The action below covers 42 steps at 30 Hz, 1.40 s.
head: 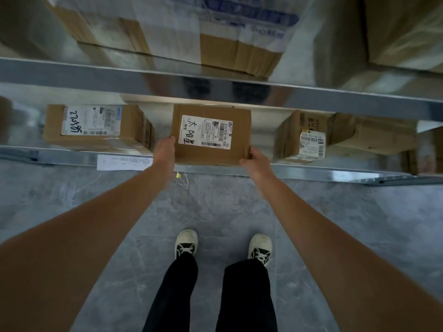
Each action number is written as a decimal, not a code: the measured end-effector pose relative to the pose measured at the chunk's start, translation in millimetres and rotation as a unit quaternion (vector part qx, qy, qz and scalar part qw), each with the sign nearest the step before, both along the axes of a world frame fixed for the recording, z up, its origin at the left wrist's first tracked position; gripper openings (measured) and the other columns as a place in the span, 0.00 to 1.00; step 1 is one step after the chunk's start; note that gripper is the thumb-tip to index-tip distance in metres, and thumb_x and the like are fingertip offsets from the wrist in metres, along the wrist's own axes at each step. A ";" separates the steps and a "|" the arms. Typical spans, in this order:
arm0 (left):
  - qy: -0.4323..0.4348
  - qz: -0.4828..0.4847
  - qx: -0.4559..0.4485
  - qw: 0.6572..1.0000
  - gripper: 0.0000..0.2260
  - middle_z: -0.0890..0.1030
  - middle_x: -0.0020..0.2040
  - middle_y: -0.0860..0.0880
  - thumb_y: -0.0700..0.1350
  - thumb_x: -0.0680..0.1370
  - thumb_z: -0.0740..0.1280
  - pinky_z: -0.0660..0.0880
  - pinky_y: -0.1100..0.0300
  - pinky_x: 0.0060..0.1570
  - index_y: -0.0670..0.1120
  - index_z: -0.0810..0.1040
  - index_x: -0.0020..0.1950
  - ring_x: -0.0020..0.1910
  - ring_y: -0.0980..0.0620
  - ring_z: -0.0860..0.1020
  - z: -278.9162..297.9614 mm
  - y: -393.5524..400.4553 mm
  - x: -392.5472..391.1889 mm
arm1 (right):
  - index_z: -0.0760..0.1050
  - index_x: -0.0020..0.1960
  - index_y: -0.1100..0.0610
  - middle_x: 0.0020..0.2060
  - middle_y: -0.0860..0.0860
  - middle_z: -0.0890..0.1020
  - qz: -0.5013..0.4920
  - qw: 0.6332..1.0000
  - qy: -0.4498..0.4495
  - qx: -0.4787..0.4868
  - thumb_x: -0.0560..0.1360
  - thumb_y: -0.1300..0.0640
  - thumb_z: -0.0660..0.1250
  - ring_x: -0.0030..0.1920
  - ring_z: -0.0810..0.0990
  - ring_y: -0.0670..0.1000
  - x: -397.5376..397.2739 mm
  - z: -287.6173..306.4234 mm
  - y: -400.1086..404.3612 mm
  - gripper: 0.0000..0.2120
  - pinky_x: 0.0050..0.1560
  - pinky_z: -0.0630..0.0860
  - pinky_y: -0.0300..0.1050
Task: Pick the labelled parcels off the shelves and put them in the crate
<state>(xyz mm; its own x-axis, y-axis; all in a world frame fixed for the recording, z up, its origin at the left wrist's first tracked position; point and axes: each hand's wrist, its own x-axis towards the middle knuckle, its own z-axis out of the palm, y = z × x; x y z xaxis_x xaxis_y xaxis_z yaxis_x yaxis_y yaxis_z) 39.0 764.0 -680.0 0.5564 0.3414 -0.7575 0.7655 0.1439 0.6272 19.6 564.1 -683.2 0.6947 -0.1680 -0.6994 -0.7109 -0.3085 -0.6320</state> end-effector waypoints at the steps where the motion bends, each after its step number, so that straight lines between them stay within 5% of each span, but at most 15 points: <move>1: -0.001 -0.009 0.019 1.000 0.16 0.72 0.58 0.51 0.47 0.82 0.55 0.65 0.56 0.61 0.44 0.70 0.67 0.57 0.51 0.69 1.4 -1.1 1.5 | 0.73 0.65 0.58 0.57 0.56 0.80 0.011 1.000 0.006 0.019 0.76 0.67 0.63 0.60 0.78 0.57 0.9 1.5 -1.7 0.18 0.59 0.74 0.49; 4: -0.025 0.000 0.155 0.988 0.18 0.76 0.63 0.46 0.48 0.79 0.55 0.70 0.51 0.62 0.44 0.72 0.66 0.60 0.45 0.74 6.4 -13.2 0.6 | 0.70 0.71 0.59 0.64 0.55 0.77 -0.006 0.999 -0.029 -0.027 0.78 0.63 0.62 0.66 0.75 0.55 3.4 6.2 -15.7 0.21 0.60 0.68 0.42; 7: -0.083 -0.013 0.357 0.930 0.17 0.76 0.63 0.45 0.43 0.76 0.57 0.70 0.44 0.63 0.43 0.74 0.62 0.61 0.44 0.75 16.0 -50.5 -9.7 | 0.74 0.67 0.60 0.63 0.55 0.78 -0.048 0.977 -0.133 -0.159 0.79 0.64 0.57 0.63 0.75 0.53 0.9 18.3 -50.3 0.18 0.53 0.63 0.32; 10: -0.187 -0.047 0.411 0.891 0.18 0.73 0.64 0.46 0.34 0.73 0.60 0.65 0.48 0.67 0.45 0.72 0.62 0.65 0.47 0.71 29.1 -116.9 -23.9 | 0.76 0.62 0.62 0.59 0.57 0.79 -0.067 0.951 -0.201 -0.225 0.78 0.65 0.57 0.60 0.76 0.55 2.1 26.7 -99.4 0.15 0.54 0.66 0.36; 14: -0.152 -0.148 0.271 0.939 0.18 0.75 0.63 0.43 0.39 0.77 0.58 0.66 0.47 0.66 0.42 0.71 0.67 0.63 0.44 0.72 18.9 -198.7 -21.7 | 0.72 0.65 0.62 0.63 0.58 0.74 -0.089 0.955 -0.141 -0.245 0.77 0.60 0.60 0.63 0.73 0.58 11.0 24.6 -165.0 0.17 0.61 0.68 0.47; 16: -0.060 -0.206 0.179 0.960 0.18 0.75 0.66 0.45 0.43 0.81 0.55 0.54 0.46 0.74 0.45 0.70 0.71 0.69 0.46 0.69 16.1 -230.5 -14.9 | 0.70 0.69 0.60 0.66 0.58 0.73 -0.091 0.968 -0.063 -0.225 0.78 0.56 0.60 0.64 0.72 0.58 16.0 20.1 -190.3 0.20 0.60 0.68 0.48; 19: -0.091 -0.272 0.248 0.925 0.21 0.66 0.74 0.46 0.44 0.81 0.53 0.40 0.48 0.77 0.44 0.65 0.74 0.76 0.50 0.59 8.1 -259.3 -13.5 | 0.67 0.72 0.59 0.68 0.57 0.73 -0.069 0.988 0.003 -0.135 0.79 0.55 0.58 0.67 0.71 0.59 18.9 16.2 -210.5 0.22 0.64 0.67 0.50; 21: -0.139 -0.259 0.287 0.912 0.23 0.62 0.76 0.46 0.44 0.81 0.52 0.44 0.49 0.77 0.42 0.61 0.76 0.77 0.50 0.57 2.1 -268.7 -9.7 | 0.65 0.74 0.59 0.71 0.55 0.70 -0.052 0.994 0.015 -0.100 0.80 0.54 0.57 0.70 0.68 0.58 19.5 15.3 -217.0 0.23 0.69 0.65 0.53; 23: -0.147 -0.236 0.213 0.936 0.22 0.63 0.75 0.46 0.44 0.82 0.52 0.57 0.52 0.75 0.43 0.60 0.76 0.75 0.49 0.61 -3.5 -276.7 -6.4 | 0.66 0.72 0.61 0.69 0.55 0.71 -0.031 0.996 0.015 -0.077 0.81 0.55 0.54 0.69 0.68 0.58 20.5 12.0 -221.5 0.21 0.69 0.64 0.53; 26: -0.093 -0.198 0.037 0.975 0.16 0.75 0.60 0.44 0.43 0.83 0.51 0.71 0.65 0.48 0.43 0.70 0.68 0.59 0.48 0.73 -2.0 -289.9 -0.1 | 0.71 0.62 0.59 0.57 0.53 0.75 -0.035 0.999 0.027 -0.014 0.83 0.57 0.50 0.57 0.72 0.53 22.8 5.4 -221.2 0.15 0.60 0.66 0.48; 28: -0.050 -0.175 -0.033 0.983 0.16 0.76 0.54 0.45 0.43 0.83 0.50 0.69 0.67 0.37 0.41 0.73 0.63 0.54 0.49 0.74 -1.3 -295.2 4.6 | 0.73 0.52 0.55 0.50 0.49 0.78 -0.039 0.998 0.039 0.036 0.83 0.56 0.49 0.51 0.73 0.48 24.8 -0.8 -220.3 0.14 0.57 0.65 0.44; 31: 0.005 -0.148 -0.076 0.986 0.17 0.79 0.56 0.44 0.42 0.82 0.51 0.69 0.60 0.46 0.38 0.76 0.62 0.54 0.48 0.76 -0.7 -300.9 11.9 | 0.75 0.46 0.50 0.43 0.45 0.80 -0.061 0.994 0.027 0.091 0.84 0.52 0.49 0.45 0.77 0.43 25.6 -4.8 -221.4 0.17 0.51 0.68 0.39; 37: -0.012 -0.090 -0.094 0.991 0.13 0.81 0.46 0.49 0.45 0.81 0.54 0.64 0.63 0.36 0.44 0.77 0.54 0.43 0.56 0.76 7.9 -285.1 6.1 | 0.79 0.48 0.46 0.47 0.49 0.84 -0.086 0.994 -0.057 0.042 0.82 0.41 0.49 0.50 0.80 0.49 19.3 4.8 -234.1 0.21 0.62 0.71 0.51; 42: -0.030 -0.124 -0.067 0.990 0.17 0.82 0.54 0.44 0.47 0.82 0.53 0.68 0.67 0.33 0.40 0.79 0.58 0.46 0.53 0.79 14.8 -283.4 -0.6 | 0.79 0.45 0.48 0.46 0.50 0.84 -0.074 0.995 -0.049 0.052 0.82 0.41 0.51 0.49 0.81 0.49 17.0 17.2 -235.2 0.21 0.60 0.73 0.49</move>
